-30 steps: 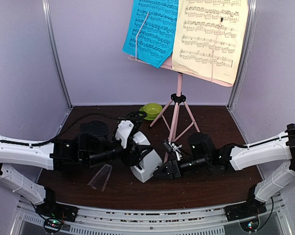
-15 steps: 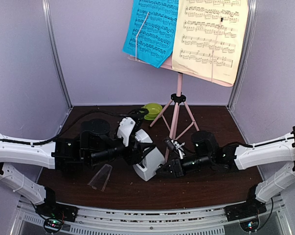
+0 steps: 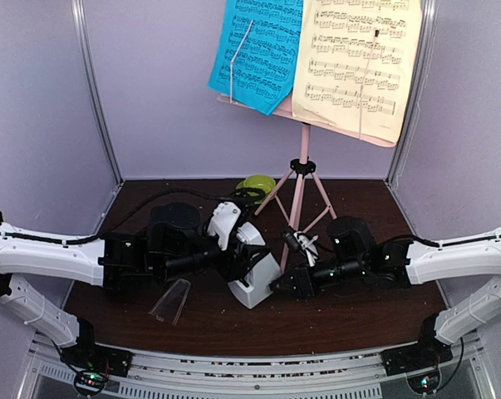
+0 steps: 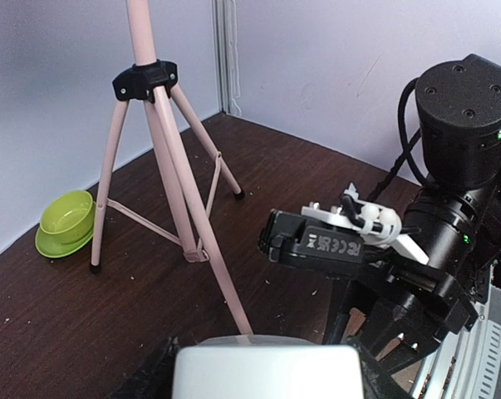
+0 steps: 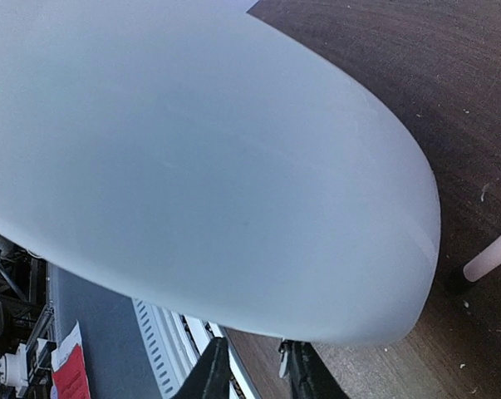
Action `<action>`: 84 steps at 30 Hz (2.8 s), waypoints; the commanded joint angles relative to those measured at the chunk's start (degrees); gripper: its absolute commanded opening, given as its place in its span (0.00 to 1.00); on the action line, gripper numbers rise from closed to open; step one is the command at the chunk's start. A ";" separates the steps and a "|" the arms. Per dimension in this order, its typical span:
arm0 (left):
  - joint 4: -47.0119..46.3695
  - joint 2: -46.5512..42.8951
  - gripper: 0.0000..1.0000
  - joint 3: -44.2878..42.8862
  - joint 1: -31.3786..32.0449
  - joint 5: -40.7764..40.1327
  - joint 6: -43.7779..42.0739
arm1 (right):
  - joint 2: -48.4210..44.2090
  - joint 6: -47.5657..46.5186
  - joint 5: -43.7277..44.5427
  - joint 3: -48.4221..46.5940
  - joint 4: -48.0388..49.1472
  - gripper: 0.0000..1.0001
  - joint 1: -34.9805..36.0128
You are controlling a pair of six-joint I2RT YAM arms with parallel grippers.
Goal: Set up the instrument practice props
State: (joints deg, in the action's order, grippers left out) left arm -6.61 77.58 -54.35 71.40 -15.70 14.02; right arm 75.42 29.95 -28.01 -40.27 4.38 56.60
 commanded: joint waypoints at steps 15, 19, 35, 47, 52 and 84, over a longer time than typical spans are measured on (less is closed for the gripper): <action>-7.71 -1.54 0.00 -3.90 0.06 -1.63 -0.09 | 2.42 2.83 1.03 -1.82 0.62 0.14 -0.61; -8.48 -2.06 0.00 -3.62 0.06 -2.62 -0.20 | 3.25 6.80 -0.04 -1.84 2.89 0.05 -1.47; -8.97 -7.15 0.00 0.30 0.63 -3.32 -6.51 | 8.86 49.11 3.02 0.39 31.90 0.00 -5.87; -7.04 -9.94 0.00 2.61 1.46 -3.49 -5.68 | 15.22 78.89 9.52 5.35 54.86 0.00 -5.70; -7.10 -9.42 0.00 2.52 1.47 -4.56 -4.99 | 18.08 88.28 11.99 8.51 62.49 0.00 -4.93; 34.20 18.54 0.05 -22.69 0.15 -33.33 53.42 | -7.40 27.66 11.86 -5.21 -9.18 0.64 -7.73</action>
State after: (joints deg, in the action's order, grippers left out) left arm 22.35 94.19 -71.00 71.57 -43.46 55.22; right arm 69.38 66.26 -18.90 -43.05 4.03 48.82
